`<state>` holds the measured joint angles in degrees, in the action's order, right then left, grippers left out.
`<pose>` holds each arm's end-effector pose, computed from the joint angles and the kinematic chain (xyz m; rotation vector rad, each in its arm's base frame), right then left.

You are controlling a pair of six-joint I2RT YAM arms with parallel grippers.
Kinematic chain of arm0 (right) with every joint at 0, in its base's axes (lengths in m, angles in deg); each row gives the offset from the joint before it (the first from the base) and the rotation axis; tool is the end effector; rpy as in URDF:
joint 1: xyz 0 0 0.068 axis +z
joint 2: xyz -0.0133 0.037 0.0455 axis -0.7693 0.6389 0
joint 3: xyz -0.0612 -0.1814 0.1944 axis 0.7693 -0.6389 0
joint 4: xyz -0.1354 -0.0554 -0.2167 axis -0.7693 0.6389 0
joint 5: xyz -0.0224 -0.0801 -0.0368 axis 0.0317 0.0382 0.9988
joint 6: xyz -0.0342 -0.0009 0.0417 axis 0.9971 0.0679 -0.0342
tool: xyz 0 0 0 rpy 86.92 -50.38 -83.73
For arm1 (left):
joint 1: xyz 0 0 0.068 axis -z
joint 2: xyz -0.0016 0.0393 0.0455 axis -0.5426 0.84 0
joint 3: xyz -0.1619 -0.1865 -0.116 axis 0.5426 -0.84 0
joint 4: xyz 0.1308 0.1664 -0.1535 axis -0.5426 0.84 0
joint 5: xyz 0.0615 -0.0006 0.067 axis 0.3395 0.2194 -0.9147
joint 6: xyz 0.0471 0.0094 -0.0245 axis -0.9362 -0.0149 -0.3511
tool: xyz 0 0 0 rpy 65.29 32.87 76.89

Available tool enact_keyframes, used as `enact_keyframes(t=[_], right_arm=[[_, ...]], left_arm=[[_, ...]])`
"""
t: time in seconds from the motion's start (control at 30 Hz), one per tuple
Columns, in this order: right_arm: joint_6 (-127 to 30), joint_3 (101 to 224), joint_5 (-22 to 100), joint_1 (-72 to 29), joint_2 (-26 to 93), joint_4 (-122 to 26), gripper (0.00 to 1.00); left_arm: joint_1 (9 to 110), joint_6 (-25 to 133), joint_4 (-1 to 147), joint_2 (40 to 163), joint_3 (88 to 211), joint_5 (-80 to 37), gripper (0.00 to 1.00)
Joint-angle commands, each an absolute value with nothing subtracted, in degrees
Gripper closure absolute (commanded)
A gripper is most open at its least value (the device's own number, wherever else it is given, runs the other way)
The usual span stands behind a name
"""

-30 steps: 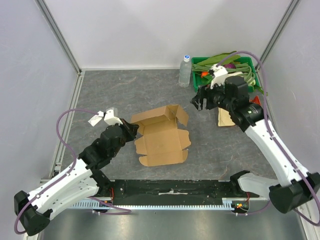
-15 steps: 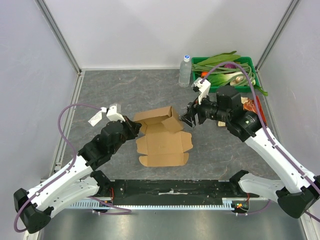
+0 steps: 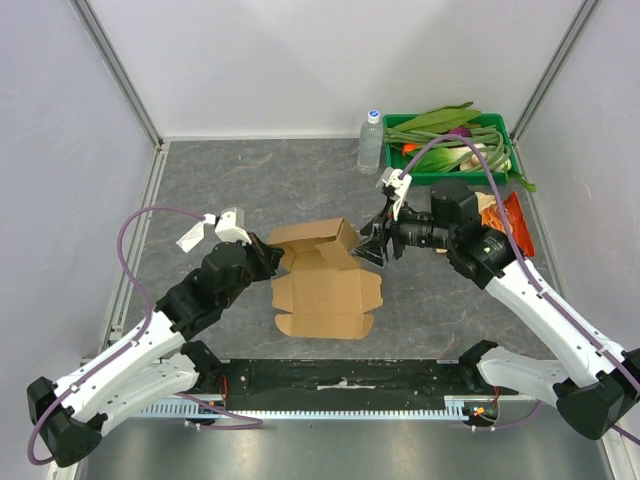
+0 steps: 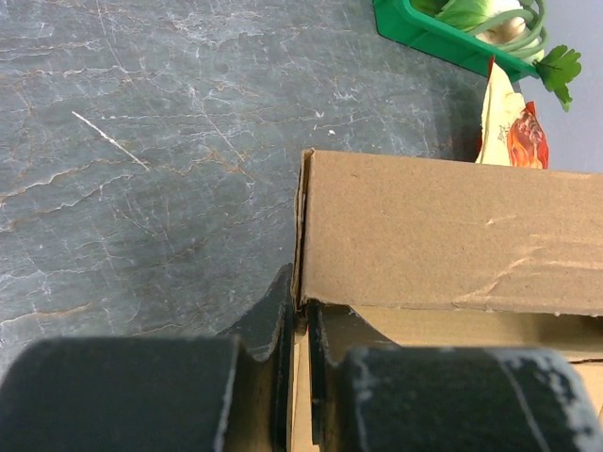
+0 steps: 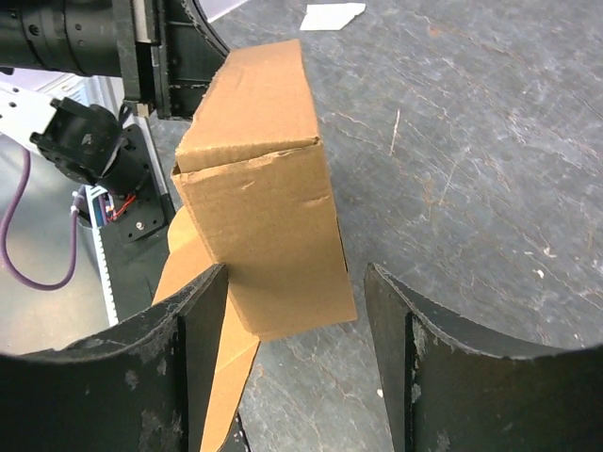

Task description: Fold the paper box

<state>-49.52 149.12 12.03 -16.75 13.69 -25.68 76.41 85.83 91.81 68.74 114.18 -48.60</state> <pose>0.1828 0.1451 0.3701 -0.8468 1.8448 1.0504 0.1350 -0.1124 0.2862 -0.2223 1.9915 -0.6768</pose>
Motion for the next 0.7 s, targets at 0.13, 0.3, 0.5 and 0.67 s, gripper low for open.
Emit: enact_keyframes(t=[0.13,0.3,0.5,0.67], right_arm=[[-52.7,146.9,12.6,-13.6,12.7,-36.2,0.35],[-55.7,142.6,16.7,-11.2,11.2,-42.0,0.33],[-55.4,140.1,23.5,-9.5,9.7,-43.0,0.31],[-55.6,138.9,31.7,-7.1,9.3,-44.9,0.35]], left_arm=[[76.1,84.7,90.7,67.6,117.0,-47.5,0.98],[76.1,84.8,92.4,68.5,117.7,-49.3,0.98],[76.1,84.6,95.0,68.6,118.4,-52.3,0.98],[76.1,84.5,95.6,68.9,118.5,-52.8,0.98]])
